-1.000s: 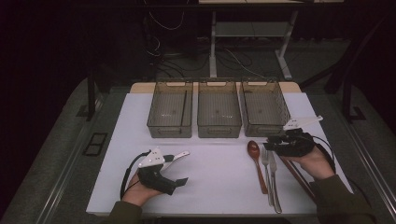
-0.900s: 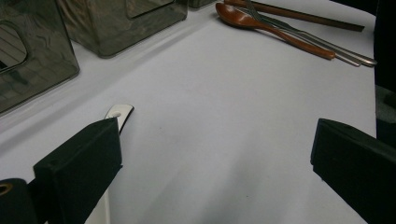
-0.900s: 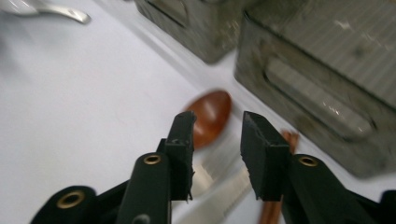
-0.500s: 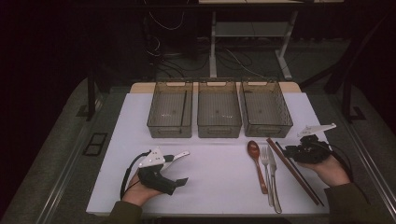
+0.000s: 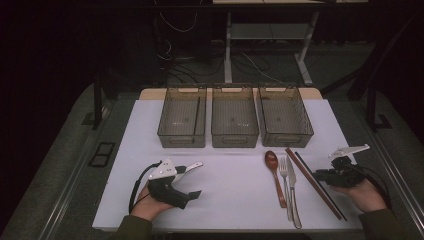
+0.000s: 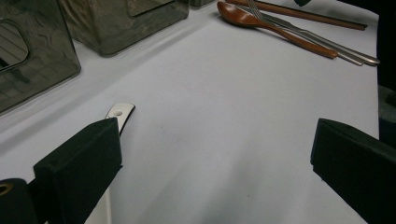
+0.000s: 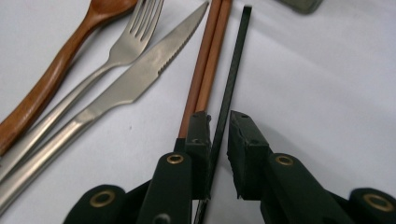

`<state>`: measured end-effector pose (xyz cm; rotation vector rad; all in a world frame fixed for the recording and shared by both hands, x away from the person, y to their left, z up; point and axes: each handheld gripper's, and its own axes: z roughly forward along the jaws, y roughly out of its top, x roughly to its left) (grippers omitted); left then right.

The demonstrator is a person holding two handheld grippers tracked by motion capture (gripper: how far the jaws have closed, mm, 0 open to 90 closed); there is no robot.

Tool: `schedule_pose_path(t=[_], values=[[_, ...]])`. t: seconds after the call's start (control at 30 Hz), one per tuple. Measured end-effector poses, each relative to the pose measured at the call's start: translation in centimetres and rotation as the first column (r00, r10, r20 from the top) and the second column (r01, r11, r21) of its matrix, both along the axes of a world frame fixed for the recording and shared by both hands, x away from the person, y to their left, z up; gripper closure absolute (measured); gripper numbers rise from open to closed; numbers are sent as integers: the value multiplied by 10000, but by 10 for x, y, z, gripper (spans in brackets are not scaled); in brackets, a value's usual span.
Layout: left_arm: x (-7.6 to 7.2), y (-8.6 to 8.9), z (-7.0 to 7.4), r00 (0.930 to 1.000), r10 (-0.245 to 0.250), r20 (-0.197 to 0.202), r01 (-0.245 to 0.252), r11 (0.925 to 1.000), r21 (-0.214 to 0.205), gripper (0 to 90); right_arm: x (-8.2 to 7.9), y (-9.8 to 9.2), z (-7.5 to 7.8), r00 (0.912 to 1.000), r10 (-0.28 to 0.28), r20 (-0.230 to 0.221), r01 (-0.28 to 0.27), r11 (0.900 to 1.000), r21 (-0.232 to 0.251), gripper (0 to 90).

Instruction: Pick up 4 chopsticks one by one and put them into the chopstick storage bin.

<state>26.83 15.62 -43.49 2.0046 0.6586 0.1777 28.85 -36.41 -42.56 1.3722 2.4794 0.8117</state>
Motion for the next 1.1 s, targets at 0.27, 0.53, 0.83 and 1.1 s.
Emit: schedule_pose_path(t=[0.27, 0.53, 0.83, 1.1], values=[[0, 0, 0, 10000, 7, 11, -7, 10000, 16, 9, -2, 0, -4, 9997, 4, -225, -8, 9999, -169, 803], [0, 0, 0, 10000, -14, 22, 14, 10000, 43, 9, 0, -1, -8, 9995, -107, -286, 99, 9995, -288, 824], [0, -1, -1, 10000, -13, -24, 13, 10000, 66, 9, 1, 0, -10, 10000, -32, -66, 29, 9990, -451, 831], [0, -1, 0, 10000, -15, -16, 15, 10000, 66, 9, 3, -2, -9, 9995, -225, -239, 217, 9992, -334, 852]])
